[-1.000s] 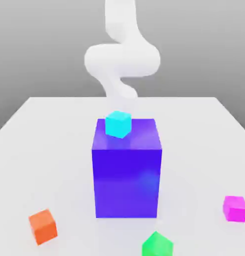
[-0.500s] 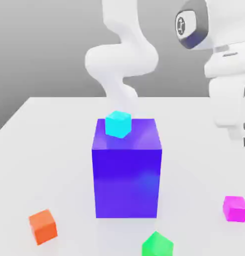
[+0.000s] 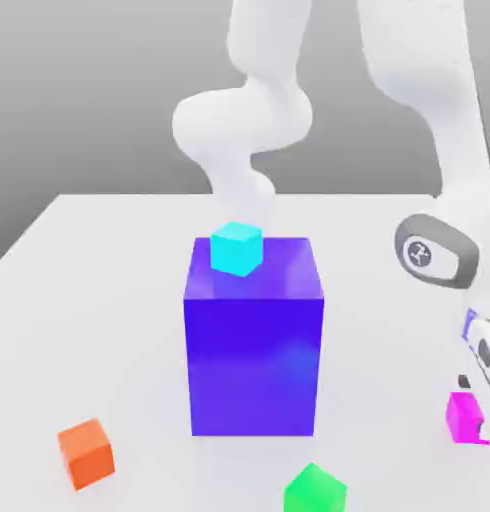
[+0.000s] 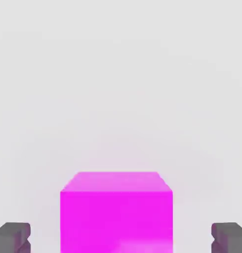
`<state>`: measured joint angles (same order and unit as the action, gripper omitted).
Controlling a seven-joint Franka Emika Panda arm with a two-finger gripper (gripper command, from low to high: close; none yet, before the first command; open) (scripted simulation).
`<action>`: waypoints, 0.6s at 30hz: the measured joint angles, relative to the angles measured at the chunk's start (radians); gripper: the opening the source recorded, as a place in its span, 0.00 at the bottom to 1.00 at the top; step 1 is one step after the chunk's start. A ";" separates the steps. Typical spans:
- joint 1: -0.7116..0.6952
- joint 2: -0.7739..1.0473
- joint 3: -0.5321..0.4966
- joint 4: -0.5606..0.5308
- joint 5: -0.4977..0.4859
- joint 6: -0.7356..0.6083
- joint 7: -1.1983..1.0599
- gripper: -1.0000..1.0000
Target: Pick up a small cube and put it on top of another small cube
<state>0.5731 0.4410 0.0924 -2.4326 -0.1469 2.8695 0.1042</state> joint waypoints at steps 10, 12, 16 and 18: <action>-0.025 -0.128 0.034 -0.027 0.039 -0.102 -0.030 0.00; -0.056 -0.178 0.028 -0.030 0.064 -0.149 -0.056 0.00; -0.181 -0.215 -0.046 0.002 0.107 -0.218 -0.128 0.00; -0.244 -0.231 -0.088 0.020 0.131 -0.251 -0.168 0.00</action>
<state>0.3289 0.2099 0.0041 -2.4125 -0.0162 2.6185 -0.0634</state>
